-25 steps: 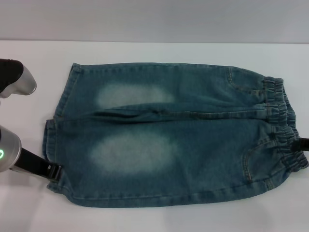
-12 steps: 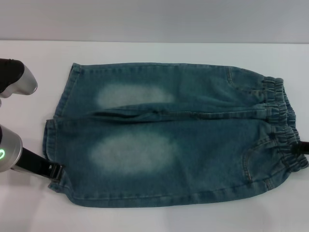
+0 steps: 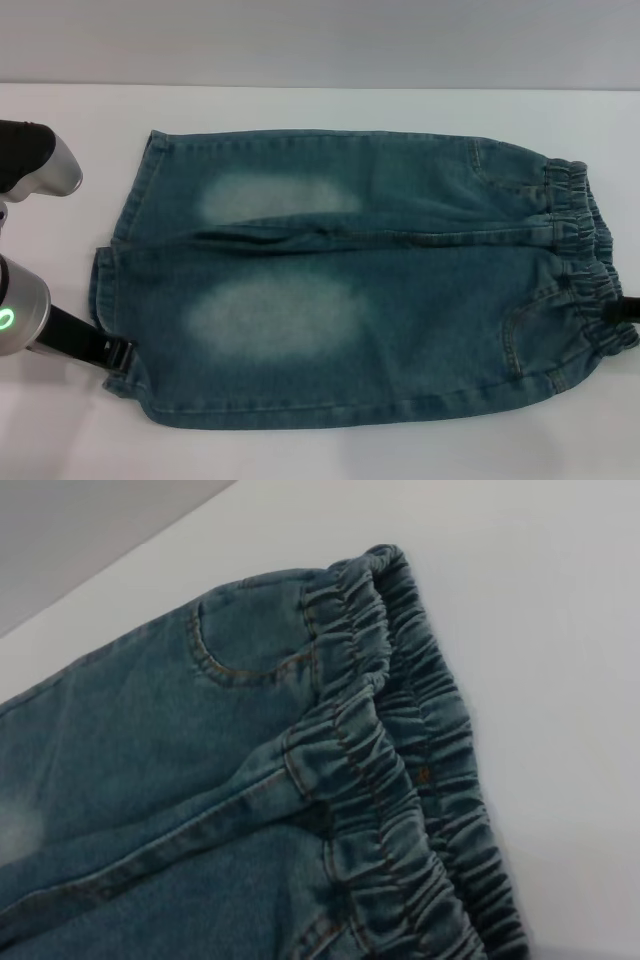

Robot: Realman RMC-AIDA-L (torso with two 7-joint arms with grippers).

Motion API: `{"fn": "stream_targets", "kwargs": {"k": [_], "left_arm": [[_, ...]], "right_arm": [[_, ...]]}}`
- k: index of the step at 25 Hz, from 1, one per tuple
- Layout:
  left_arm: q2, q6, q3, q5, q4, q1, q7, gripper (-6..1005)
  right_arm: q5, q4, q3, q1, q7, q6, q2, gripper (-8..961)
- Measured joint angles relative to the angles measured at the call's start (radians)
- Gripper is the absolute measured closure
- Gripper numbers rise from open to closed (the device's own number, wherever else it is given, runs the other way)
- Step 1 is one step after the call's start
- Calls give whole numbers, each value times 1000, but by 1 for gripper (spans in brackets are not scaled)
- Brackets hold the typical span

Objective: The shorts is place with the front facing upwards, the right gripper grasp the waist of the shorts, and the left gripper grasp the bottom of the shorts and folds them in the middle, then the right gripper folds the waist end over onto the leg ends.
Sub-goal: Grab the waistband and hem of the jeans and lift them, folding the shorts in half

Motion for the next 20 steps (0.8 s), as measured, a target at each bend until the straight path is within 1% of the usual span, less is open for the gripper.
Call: {"fn": "stream_targets", "kwargs": {"k": [4, 9, 20], "left_arm": [[1, -1, 0, 0, 0, 0, 2, 938], [2, -3, 0, 0, -5, -2, 7, 936], [1, -1, 0, -1, -8, -5, 22, 932]], "right_arm": [[0, 25, 0, 7, -7, -5, -1, 393], [-4, 35, -3, 7, -8, -8, -1, 625], [1, 19, -23, -3, -39, -8, 2, 853]]}}
